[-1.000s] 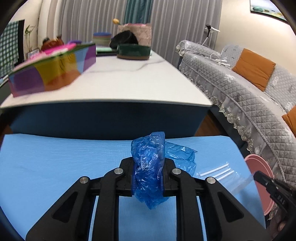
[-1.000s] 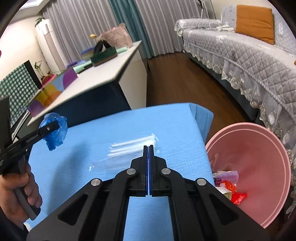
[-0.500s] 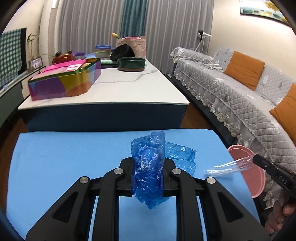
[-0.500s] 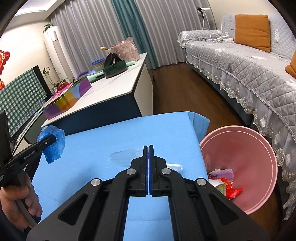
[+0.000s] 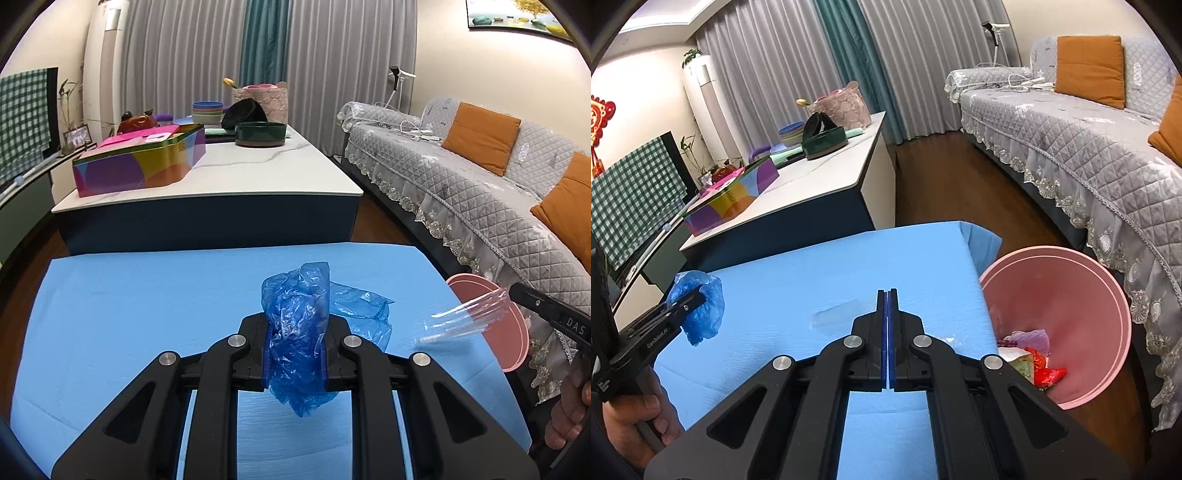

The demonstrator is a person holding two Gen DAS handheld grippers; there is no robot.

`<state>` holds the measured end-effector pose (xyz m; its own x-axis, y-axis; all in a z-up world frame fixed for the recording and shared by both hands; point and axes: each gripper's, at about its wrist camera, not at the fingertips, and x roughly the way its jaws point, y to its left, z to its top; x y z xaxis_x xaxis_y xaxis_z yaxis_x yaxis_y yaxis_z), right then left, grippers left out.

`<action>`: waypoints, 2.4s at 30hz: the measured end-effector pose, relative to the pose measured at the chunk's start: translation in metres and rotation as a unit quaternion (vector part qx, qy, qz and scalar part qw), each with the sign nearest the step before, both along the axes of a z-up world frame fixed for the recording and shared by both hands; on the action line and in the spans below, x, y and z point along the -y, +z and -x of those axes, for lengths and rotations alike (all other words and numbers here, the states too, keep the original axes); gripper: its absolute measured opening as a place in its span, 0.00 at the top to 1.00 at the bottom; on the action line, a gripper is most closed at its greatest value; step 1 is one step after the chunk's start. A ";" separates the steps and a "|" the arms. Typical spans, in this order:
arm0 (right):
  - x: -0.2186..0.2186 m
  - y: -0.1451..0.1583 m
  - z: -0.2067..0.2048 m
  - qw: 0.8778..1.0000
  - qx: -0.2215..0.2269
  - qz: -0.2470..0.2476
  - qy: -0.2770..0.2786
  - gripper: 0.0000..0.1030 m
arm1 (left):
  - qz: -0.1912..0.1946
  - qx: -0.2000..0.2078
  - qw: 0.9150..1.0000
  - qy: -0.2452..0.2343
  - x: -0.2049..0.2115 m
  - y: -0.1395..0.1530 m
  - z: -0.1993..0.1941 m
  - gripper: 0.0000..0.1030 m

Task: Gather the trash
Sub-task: 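Carry the blue bag and straw packet over the pink bin with both grippers, then open both grippers to drop the blue bag and straw packet into the bin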

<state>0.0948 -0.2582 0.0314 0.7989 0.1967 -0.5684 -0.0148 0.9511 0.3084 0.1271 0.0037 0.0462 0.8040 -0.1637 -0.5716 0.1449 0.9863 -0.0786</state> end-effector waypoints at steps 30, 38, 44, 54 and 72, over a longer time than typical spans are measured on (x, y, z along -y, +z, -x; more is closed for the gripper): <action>0.048 0.004 0.026 0.999 0.025 -0.005 -0.037 1.00 | -0.004 0.006 0.999 -0.041 0.050 -0.005 0.002 0.83; 0.064 0.017 0.031 0.998 0.046 -0.006 -0.050 1.00 | -0.002 0.010 0.998 -0.056 0.066 -0.004 0.002 0.83; 0.083 0.023 0.032 0.996 0.057 -0.003 -0.069 1.00 | -0.002 0.009 0.997 -0.078 0.088 -0.005 0.003 0.83; 0.134 0.018 0.021 0.991 0.052 -0.013 -0.120 1.00 | 0.014 0.011 0.989 -0.145 0.151 -0.007 0.002 0.83; 0.186 0.001 0.000 0.986 0.027 -0.007 -0.162 1.00 | -0.003 0.000 0.970 -0.244 0.274 -0.036 -0.034 0.83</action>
<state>0.0947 -0.4444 0.0324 0.8499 -0.0671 -0.5227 0.2730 0.9044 0.3278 0.1615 -0.2707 0.0106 0.6313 -0.5215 -0.5741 0.5950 0.8004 -0.0728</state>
